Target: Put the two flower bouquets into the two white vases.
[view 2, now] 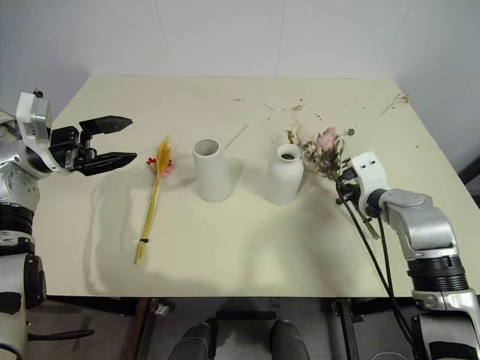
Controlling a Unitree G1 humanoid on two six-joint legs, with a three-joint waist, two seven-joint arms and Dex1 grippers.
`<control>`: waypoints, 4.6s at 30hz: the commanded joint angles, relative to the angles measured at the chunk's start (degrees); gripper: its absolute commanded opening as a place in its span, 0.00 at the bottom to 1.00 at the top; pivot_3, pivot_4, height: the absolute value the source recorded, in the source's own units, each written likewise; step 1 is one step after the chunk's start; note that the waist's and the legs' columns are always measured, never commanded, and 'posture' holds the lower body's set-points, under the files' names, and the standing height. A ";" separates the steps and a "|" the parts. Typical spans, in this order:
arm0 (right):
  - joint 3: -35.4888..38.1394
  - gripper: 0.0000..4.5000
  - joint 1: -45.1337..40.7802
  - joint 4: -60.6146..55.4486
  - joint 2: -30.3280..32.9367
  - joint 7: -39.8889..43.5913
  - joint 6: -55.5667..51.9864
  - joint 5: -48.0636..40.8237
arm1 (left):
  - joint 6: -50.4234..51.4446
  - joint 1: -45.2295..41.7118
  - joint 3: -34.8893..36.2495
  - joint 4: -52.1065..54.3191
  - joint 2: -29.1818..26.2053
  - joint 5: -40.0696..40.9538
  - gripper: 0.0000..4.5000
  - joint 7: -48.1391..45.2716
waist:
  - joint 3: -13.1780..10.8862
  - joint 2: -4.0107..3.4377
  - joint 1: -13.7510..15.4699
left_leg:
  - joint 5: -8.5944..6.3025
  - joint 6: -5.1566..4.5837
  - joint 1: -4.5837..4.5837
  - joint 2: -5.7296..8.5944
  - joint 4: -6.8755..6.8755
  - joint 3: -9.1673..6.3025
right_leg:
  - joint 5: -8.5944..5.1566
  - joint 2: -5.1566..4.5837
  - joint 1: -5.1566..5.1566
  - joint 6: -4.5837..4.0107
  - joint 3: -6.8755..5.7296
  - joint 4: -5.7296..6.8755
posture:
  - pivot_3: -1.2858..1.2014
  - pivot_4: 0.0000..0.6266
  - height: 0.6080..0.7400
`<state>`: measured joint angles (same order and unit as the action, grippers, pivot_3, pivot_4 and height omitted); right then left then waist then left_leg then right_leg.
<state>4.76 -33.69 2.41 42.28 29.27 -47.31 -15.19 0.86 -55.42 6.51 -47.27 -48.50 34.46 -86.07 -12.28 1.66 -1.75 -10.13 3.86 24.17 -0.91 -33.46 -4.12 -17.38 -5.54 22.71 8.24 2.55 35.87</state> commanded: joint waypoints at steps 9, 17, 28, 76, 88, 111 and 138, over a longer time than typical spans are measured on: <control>9.98 0.01 -13.32 -5.73 -9.45 -6.30 13.52 -3.68 | 0.63 -1.63 -0.31 1.61 -0.04 4.48 1.00 -6.43 | -0.01 -0.01 -0.15 | 0.00 0.00 -0.01 -0.01 0.04 0.01 | 0.00 0.01 0.03 0.00 0.01 0.03 | 0.52 0.24 1.00; 9.72 0.01 -20.79 -5.73 -22.36 -6.56 24.80 -9.23 | 0.63 -1.72 -1.60 2.05 0.47 6.12 1.00 -6.43 | -0.01 -0.01 -0.04 | 0.01 0.00 0.01 -0.01 0.18 0.01 | -0.01 0.01 0.06 0.01 0.01 0.03 | 0.52 0.24 1.00; 8.02 0.01 -20.78 -3.65 -29.61 -6.47 28.88 -11.64 | 1.91 -0.60 -3.56 4.20 -0.37 8.56 1.00 -6.43 | -0.01 -0.02 -0.04 | 0.01 0.00 -0.01 -0.01 0.16 0.00 | -0.01 0.01 0.07 0.00 0.01 0.08 | 0.52 0.24 1.00; 5.14 1.00 1.71 -20.27 -28.31 -4.76 28.37 -17.41 | 5.58 -0.77 1.88 3.84 -0.17 11.60 1.00 -6.43 | -0.01 -0.03 0.01 | 0.01 0.01 -0.01 -0.05 0.25 0.01 | -0.04 0.05 0.10 -0.05 0.02 0.03 | 0.52 0.24 1.00; 13.19 1.00 12.58 -35.14 -8.05 4.63 15.64 -32.99 | 3.21 -1.01 4.95 3.38 1.04 7.88 1.00 -5.21 | -0.01 -0.01 0.09 | 0.00 0.00 -0.04 -0.05 0.23 0.02 | -0.06 0.04 0.06 -0.09 0.02 -0.05 | 0.52 0.24 1.00; 5.45 1.00 -0.13 -8.37 16.56 49.24 13.03 -31.94 | 40.14 35.81 12.74 61.66 6.74 0.29 1.00 60.90 | -0.02 0.00 0.17 | -0.10 0.12 -0.05 -0.04 0.05 0.14 | 0.02 0.00 -0.07 0.03 0.19 -0.29 | 0.52 0.24 1.00; 4.28 1.00 -3.99 -5.10 14.71 53.27 13.24 -28.45 | 71.51 30.83 2.22 58.82 9.64 -6.58 0.67 73.85 | -0.01 -0.02 0.26 | -0.17 0.24 -0.04 -0.01 -0.08 0.15 | 0.00 0.00 -0.08 0.00 0.20 -0.34 | 0.52 0.24 1.00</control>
<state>6.90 -37.58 -0.96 56.48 81.98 -33.96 -42.79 71.49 -24.63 9.93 13.03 -38.76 29.25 -12.18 -12.29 1.65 -1.48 -10.31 4.10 24.12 -0.92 -33.55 -3.97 -17.38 -5.54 22.62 8.24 2.75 35.53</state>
